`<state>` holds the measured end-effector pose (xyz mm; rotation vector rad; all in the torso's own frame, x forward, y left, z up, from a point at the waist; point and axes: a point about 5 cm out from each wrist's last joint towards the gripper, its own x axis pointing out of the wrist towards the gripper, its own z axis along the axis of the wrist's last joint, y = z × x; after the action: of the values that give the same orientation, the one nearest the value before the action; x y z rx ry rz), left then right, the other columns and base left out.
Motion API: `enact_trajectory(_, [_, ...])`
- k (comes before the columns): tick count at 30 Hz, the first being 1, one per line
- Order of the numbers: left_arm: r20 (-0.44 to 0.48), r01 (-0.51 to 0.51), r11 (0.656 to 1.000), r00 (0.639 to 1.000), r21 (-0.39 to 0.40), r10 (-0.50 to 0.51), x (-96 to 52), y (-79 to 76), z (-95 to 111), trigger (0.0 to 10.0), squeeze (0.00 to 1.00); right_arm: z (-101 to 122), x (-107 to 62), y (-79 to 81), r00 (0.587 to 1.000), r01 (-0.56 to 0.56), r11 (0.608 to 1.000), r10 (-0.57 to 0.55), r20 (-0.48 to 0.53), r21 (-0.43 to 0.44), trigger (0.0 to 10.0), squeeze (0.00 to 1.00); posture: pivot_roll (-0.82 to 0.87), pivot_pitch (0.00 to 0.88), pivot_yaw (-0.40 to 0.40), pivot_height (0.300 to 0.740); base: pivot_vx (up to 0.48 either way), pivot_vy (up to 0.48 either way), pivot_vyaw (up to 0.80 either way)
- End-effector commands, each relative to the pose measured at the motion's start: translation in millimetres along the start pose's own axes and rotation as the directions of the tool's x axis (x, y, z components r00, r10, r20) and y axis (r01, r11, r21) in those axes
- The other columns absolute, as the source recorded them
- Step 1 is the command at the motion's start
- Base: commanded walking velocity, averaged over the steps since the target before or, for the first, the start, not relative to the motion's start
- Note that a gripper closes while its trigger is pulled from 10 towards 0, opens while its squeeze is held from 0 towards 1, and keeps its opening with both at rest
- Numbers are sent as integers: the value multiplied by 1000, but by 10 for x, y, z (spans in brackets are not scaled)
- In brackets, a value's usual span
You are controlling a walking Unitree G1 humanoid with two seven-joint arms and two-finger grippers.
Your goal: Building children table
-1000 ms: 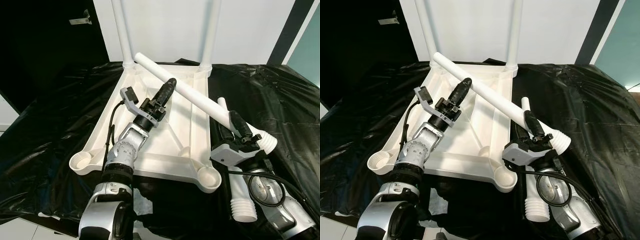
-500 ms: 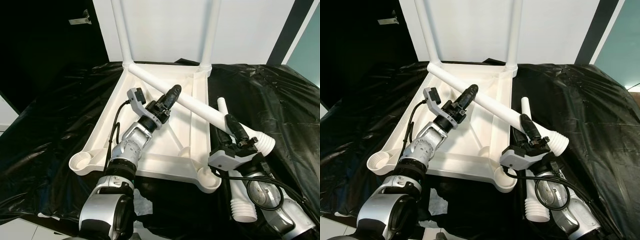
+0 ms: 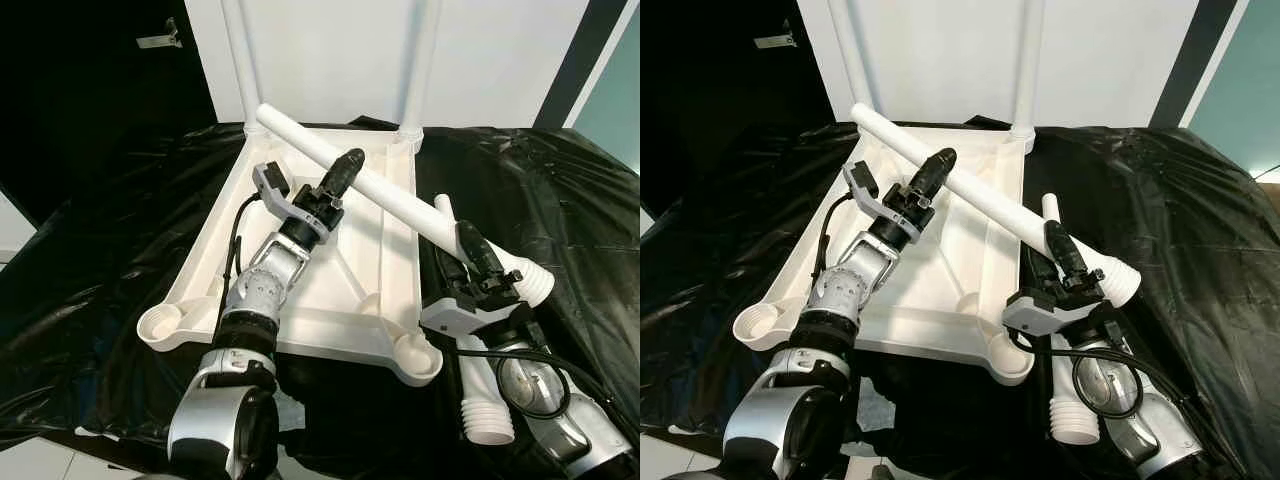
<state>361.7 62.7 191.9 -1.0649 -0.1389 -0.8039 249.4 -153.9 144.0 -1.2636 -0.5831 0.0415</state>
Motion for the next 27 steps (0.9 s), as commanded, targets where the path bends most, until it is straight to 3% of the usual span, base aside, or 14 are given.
enact_trajectory(1, [24,126,992,992,23,-126,31,-116,78,0,0,39,-57,94,998,-62,998,62,24,-2,5451,0,-81,0,39,740,0,0,0])
enact_trajectory(2, [30,137,990,990,19,-138,26,-126,80,0,0,18,-44,84,998,-56,998,56,9,5,10000,0,-80,0,38,740,0,0,0])
enact_trajectory(8, [55,155,988,986,10,-156,5,-130,111,0,0,-14,4,69,999,-38,999,39,-24,23,10000,0,-77,0,35,740,0,0,0])
enact_trajectory(9, [80,132,991,988,13,-132,3,-106,146,0,0,-51,41,33,994,6,990,10,-113,142,10000,1000,-78,0,35,740,0,0,0])
enact_trajectory(10, [80,132,991,988,13,-132,3,-106,146,0,0,-51,41,33,994,6,990,10,-113,142,10000,1000,-78,0,35,740,0,0,0])
enact_trajectory(11, [91,121,993,988,11,-122,0,-100,162,0,0,-60,54,17,990,29,980,-1,-144,195,10000,1000,-78,0,35,740,0,0,0])
enact_trajectory(13, [91,121,993,988,11,-122,0,-100,162,0,0,-60,54,17,990,29,980,-1,-144,195,10000,1000,-78,0,35,740,0,0,0])
enact_trajectory(15, [103,109,994,989,22,-111,1,-100,184,0,0,-68,103,-25,977,82,943,-12,-213,322,10000,1000,-80,0,37,740,0,0,0])
enact_trajectory(20, [94,114,993,989,37,-117,13,-121,170,0,0,-85,172,-46,965,95,902,21,-261,422,10000,1000,-84,0,38,740,0,0,0])
enact_trajectory(21, [85,123,991,988,45,-126,19,-136,155,0,0,-83,212,-58,961,90,877,47,-271,471,10000,55,-84,0,38,740,0,0,0])
enact_trajectory(23, [57,148,986,987,76,-153,23,-171,120,0,0,-60,279,-74,957,69,826,103,-271,559,10000,0,-85,0,37,740,0,0,0])
enact_trajectory(24, [57,148,986,987,76,-153,23,-171,120,0,0,-60,279,-74,957,69,826,103,-271,559,10000,0,-85,0,37,740,0,0,0])
enact_trajectory(26, [-30,233,957,972,174,-231,22,-280,15,0,0,-6,372,-74,944,9,716,225,-242,698,10000,0,-83,0,33,740,0,0,0])
enact_trajectory(27, [-30,233,957,972,174,-231,22,-280,15,0,0,-6,372,-74,944,9,716,225,-242,698,10000,0,-83,0,33,740,0,0,0])
